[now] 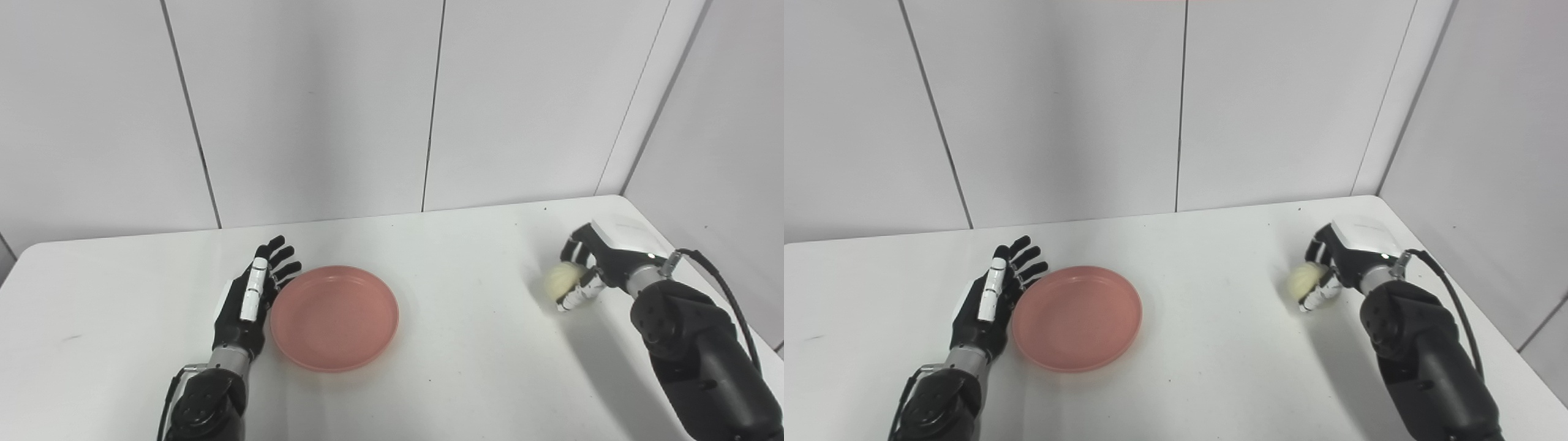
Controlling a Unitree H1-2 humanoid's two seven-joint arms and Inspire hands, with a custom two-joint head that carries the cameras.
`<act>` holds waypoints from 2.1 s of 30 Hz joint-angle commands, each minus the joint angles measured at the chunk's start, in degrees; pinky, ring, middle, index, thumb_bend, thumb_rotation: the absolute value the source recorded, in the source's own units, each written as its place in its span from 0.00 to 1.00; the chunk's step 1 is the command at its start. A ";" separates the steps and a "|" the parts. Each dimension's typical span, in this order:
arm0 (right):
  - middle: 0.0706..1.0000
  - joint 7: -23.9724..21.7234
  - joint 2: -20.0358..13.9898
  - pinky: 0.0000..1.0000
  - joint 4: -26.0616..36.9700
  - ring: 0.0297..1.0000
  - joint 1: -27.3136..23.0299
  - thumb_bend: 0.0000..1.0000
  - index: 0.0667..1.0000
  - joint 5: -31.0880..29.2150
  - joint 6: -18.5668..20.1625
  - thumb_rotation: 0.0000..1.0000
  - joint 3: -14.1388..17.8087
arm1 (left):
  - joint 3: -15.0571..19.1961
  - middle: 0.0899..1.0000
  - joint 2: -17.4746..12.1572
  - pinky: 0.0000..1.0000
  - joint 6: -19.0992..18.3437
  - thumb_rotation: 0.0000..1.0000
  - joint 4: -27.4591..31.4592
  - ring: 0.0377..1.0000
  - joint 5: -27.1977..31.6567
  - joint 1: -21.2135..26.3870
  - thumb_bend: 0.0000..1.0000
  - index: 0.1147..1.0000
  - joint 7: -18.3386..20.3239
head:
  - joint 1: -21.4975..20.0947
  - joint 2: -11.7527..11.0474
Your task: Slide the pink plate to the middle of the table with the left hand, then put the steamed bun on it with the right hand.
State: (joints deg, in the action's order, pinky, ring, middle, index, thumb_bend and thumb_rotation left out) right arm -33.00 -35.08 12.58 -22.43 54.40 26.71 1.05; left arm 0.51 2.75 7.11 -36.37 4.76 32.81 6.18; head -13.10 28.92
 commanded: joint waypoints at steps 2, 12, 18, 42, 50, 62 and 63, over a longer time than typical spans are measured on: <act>0.43 -0.08 -0.15 0.19 4.61 0.24 -3.90 0.53 0.45 0.14 0.13 0.00 0.65 | -0.60 0.86 0.39 0.73 -1.25 0.95 -2.01 0.79 -0.62 0.72 0.58 0.82 -0.42 | 0.53 -0.05; 0.41 -7.65 3.77 0.24 12.64 0.33 -10.28 0.52 0.50 4.05 0.13 0.00 -2.41 | -0.95 0.86 0.87 0.74 -0.30 0.94 -3.82 0.79 -1.08 1.44 0.60 0.81 -0.66 | 1.64 -0.33; 0.43 -6.17 6.36 0.25 8.31 0.31 -13.33 0.53 0.47 1.86 -1.01 0.00 -5.20 | -1.21 0.85 1.36 0.74 -0.12 0.92 -4.25 0.78 -1.34 1.61 0.59 0.80 -0.96 | 3.49 -0.30; 0.42 -5.22 17.18 0.19 -0.30 0.25 -19.71 0.53 0.46 0.47 -1.65 0.00 -18.58 | -2.07 0.82 4.06 0.72 5.49 0.91 -12.56 0.77 -2.12 4.77 0.67 0.73 -2.31 | 14.25 -0.22; 0.43 -1.72 19.33 0.22 -6.68 0.28 -19.68 0.53 0.45 -0.62 -3.54 0.00 -21.21 | -2.23 0.81 4.33 0.71 6.11 0.91 -13.93 0.76 -2.11 5.50 0.67 0.72 -2.43 | 14.72 -0.22; 0.43 2.23 19.23 0.20 -12.89 0.25 -18.55 0.53 0.45 -1.76 -6.34 0.00 -24.89 | -2.40 0.82 4.20 0.72 6.24 0.91 -13.78 0.77 -2.14 5.37 0.66 0.72 -2.25 | 14.08 0.06; 0.43 2.10 19.21 0.19 -13.07 0.25 -18.54 0.53 0.45 -1.69 -6.11 0.00 -25.09 | -2.40 0.83 4.16 0.72 6.09 0.91 -13.61 0.77 -2.10 5.33 0.66 0.72 -2.18 | 13.90 0.09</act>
State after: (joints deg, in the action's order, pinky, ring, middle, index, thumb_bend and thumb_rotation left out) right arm -32.53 -15.78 -1.46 -39.09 52.64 21.90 -24.22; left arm -1.71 6.74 15.27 -48.98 3.08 38.95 4.08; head 0.97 28.92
